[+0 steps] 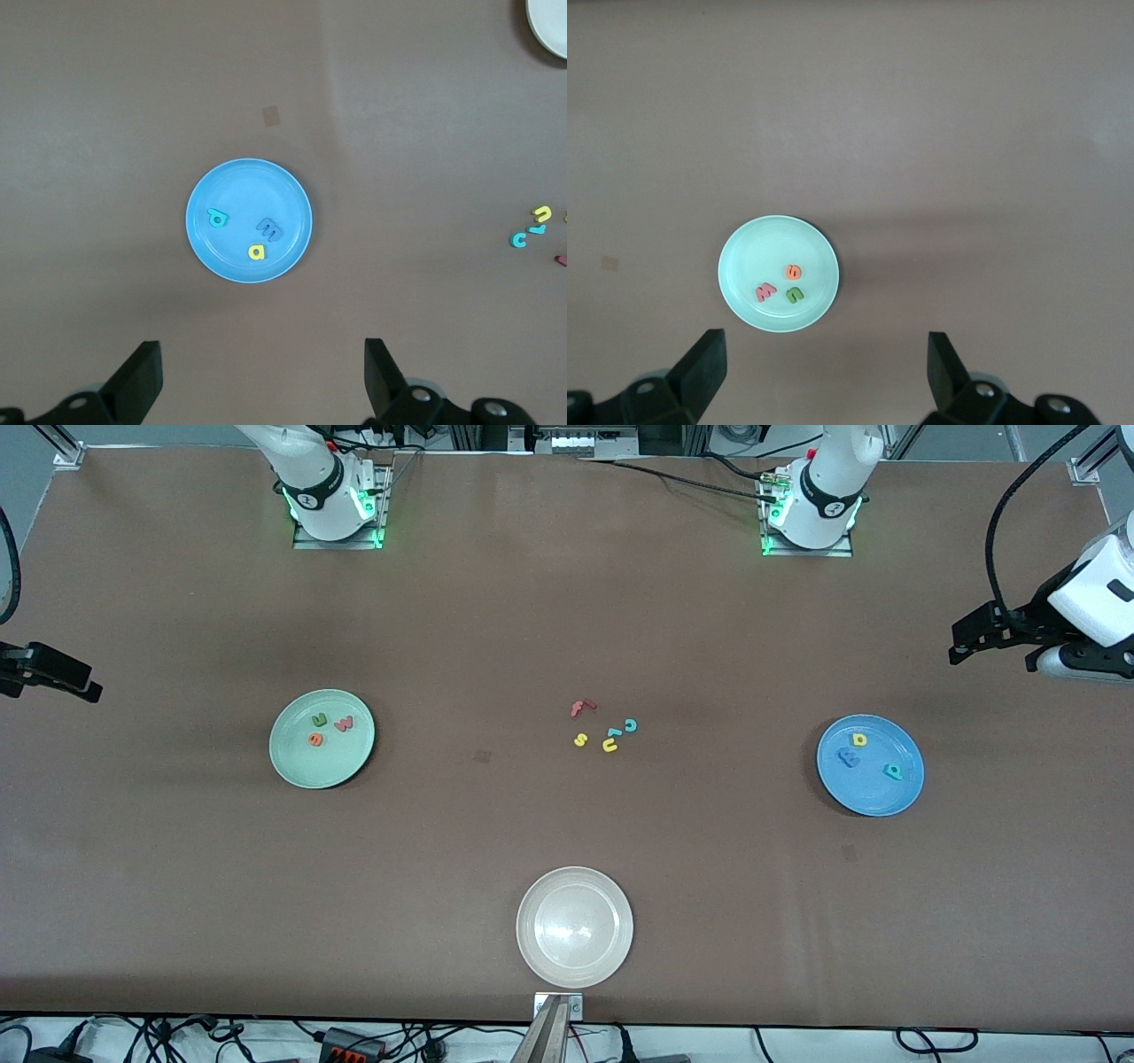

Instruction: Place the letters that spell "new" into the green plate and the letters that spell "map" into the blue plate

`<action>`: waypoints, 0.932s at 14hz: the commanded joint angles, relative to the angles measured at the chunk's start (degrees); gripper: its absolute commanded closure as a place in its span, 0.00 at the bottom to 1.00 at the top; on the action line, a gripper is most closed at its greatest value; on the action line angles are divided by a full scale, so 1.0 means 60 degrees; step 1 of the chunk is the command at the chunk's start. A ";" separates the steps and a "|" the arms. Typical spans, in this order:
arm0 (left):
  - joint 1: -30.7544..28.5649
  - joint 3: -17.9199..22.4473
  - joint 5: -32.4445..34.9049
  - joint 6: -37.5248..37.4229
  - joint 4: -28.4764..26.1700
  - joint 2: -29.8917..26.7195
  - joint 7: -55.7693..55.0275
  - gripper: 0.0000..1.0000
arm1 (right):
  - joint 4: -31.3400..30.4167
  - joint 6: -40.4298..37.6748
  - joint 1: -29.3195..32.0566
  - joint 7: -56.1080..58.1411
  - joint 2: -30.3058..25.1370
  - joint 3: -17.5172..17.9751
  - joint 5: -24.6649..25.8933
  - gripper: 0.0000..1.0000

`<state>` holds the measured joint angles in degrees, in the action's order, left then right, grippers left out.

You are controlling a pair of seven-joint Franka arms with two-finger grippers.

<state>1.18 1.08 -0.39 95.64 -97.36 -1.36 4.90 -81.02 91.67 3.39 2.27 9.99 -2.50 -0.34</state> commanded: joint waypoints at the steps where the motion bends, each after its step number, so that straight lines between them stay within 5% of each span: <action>1: 0.0112 -0.0077 0.0344 -0.0207 0.0171 -0.0052 0.0150 0.00 | -0.1126 0.0059 0.0138 0.0061 -0.0915 0.0225 0.0174 0.00; 5: 0.0097 -0.0092 0.0344 -0.0354 0.0406 -0.0038 0.0165 0.00 | -0.2637 0.0483 0.0138 -0.0041 -0.1986 0.0240 0.0218 0.00; 13: 0.0126 -0.0107 0.0344 -0.0368 0.0435 -0.0052 0.0150 0.00 | -0.2786 0.0733 0.0167 0.0032 -0.2016 0.0240 0.0291 0.00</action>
<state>1.72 0.58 0.22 94.55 -95.68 -1.46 4.95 -96.28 95.15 3.48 2.28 -0.95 -2.08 0.63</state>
